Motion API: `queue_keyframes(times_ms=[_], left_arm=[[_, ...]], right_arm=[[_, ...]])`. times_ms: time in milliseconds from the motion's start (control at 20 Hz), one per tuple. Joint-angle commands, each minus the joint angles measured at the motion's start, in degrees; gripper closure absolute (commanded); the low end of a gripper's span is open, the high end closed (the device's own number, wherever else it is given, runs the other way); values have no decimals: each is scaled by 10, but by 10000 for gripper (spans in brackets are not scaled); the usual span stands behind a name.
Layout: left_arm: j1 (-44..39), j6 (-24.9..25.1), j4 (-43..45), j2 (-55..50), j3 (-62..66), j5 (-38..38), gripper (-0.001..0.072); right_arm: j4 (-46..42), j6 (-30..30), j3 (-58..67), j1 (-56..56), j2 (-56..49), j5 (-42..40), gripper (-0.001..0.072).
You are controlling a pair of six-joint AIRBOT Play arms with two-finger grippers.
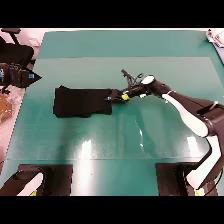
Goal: Fold the shirts.
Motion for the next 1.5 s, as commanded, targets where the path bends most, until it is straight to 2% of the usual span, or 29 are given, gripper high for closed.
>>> queue_keyframes(times_ms=[0,100,150,200,250,450,750,850,1050,1450], left_arm=[[0,0,-4,4,0,-12,682],[0,0,-6,4,0,-15,682],[0,0,-6,4,0,-15,682],[0,0,-6,4,0,-15,682],[0,0,-6,4,0,-15,682],[0,-2,-6,3,0,-12,682],[0,-20,-8,4,0,-27,682],[0,-39,-8,4,0,-37,682],[0,-65,-10,4,0,-58,682],[0,-116,-68,4,0,-70,682]], right_arm=[[9,3,66,34,-47,0,24],[8,22,105,45,-69,5,62],[8,34,123,48,-78,8,203],[8,40,139,50,-82,12,568],[9,42,152,53,-82,13,686],[8,67,217,49,-52,16,688],[7,195,369,-34,-7,-10,688],[8,232,377,-94,17,-33,688],[8,242,323,-247,80,-68,688],[3,242,323,-600,97,77,688]])
